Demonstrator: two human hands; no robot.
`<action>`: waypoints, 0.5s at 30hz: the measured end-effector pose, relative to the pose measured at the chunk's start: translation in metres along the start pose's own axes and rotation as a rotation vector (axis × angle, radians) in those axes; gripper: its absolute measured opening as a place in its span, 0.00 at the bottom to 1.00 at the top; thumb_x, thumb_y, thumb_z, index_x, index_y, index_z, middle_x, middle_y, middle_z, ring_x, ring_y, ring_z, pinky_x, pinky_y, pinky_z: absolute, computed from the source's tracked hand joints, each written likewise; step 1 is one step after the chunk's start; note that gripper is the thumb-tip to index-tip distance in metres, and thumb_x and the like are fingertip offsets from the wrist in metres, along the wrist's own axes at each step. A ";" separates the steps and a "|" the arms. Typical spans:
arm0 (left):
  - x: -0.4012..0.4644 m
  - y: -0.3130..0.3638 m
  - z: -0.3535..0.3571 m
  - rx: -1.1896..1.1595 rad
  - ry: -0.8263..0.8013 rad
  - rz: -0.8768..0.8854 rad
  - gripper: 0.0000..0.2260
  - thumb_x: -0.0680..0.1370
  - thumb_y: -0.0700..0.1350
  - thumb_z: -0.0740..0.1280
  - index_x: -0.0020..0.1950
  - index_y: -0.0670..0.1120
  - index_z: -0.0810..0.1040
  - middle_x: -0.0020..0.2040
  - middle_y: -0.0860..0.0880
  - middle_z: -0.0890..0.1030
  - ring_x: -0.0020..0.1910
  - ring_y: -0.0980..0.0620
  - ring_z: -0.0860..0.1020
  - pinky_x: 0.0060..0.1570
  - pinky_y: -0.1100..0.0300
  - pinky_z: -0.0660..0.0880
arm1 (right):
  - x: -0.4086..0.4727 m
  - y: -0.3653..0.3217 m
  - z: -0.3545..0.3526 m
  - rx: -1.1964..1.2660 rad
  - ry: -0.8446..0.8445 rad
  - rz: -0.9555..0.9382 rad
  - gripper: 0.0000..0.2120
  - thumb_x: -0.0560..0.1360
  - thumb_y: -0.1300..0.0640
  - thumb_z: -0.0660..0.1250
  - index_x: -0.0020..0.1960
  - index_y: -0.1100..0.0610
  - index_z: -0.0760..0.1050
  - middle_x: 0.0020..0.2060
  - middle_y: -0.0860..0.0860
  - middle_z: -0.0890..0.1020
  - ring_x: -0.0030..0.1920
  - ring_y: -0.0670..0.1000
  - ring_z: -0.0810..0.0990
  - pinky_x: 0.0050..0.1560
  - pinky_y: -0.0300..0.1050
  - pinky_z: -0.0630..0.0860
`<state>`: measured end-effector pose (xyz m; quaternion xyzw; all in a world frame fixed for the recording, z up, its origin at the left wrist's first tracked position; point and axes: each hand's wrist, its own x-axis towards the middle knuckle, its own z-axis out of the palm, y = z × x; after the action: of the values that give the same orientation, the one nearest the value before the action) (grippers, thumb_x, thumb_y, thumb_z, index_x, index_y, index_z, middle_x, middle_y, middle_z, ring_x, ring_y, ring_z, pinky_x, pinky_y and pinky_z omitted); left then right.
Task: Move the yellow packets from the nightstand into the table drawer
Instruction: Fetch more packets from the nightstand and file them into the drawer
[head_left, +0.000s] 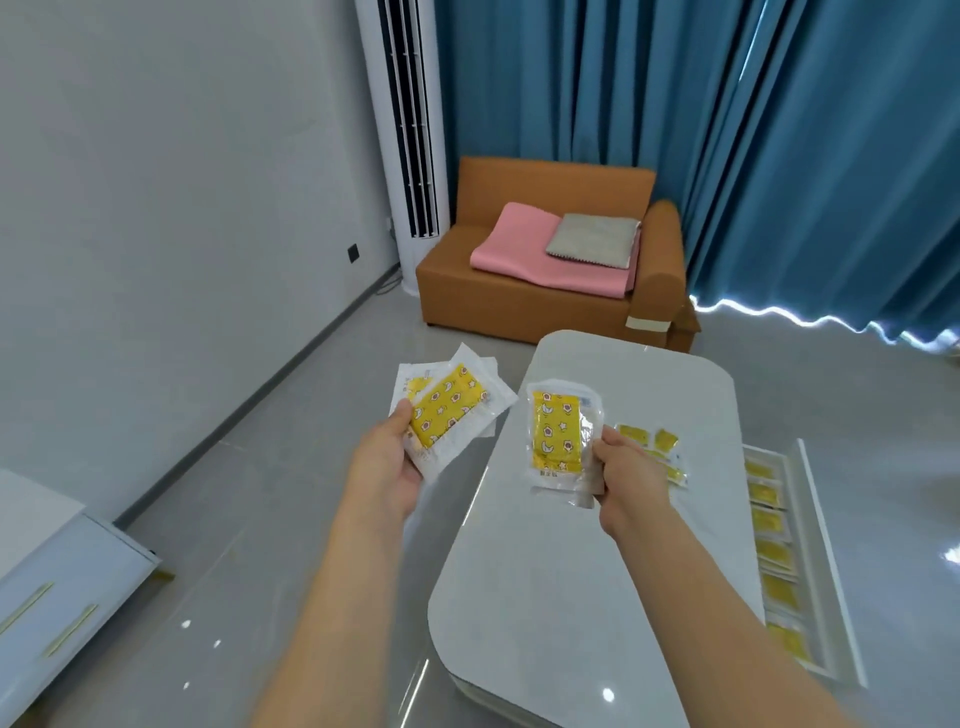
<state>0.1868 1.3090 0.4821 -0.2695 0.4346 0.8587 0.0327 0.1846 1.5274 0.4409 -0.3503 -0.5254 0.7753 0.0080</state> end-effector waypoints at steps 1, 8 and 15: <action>-0.009 -0.011 0.011 -0.022 -0.012 -0.010 0.09 0.83 0.43 0.61 0.51 0.41 0.79 0.37 0.47 0.86 0.33 0.52 0.85 0.30 0.57 0.82 | 0.002 -0.007 -0.016 -0.002 0.003 -0.008 0.16 0.78 0.68 0.61 0.59 0.56 0.80 0.52 0.56 0.85 0.53 0.58 0.84 0.51 0.55 0.81; -0.068 -0.098 0.093 -0.090 0.013 0.018 0.09 0.83 0.43 0.61 0.53 0.41 0.78 0.35 0.46 0.86 0.32 0.51 0.84 0.24 0.58 0.78 | 0.026 -0.062 -0.150 0.003 -0.013 -0.042 0.16 0.77 0.68 0.61 0.61 0.57 0.80 0.53 0.57 0.84 0.53 0.59 0.83 0.53 0.56 0.81; -0.101 -0.185 0.162 0.026 0.061 0.029 0.12 0.81 0.45 0.65 0.62 0.40 0.78 0.53 0.43 0.85 0.50 0.45 0.84 0.55 0.46 0.79 | 0.057 -0.106 -0.257 0.011 -0.027 -0.012 0.17 0.77 0.69 0.61 0.61 0.56 0.80 0.54 0.56 0.84 0.53 0.59 0.84 0.46 0.53 0.83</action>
<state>0.2561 1.5653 0.4738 -0.2890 0.4504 0.8447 0.0105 0.2459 1.8048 0.4455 -0.3367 -0.5233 0.7828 0.0074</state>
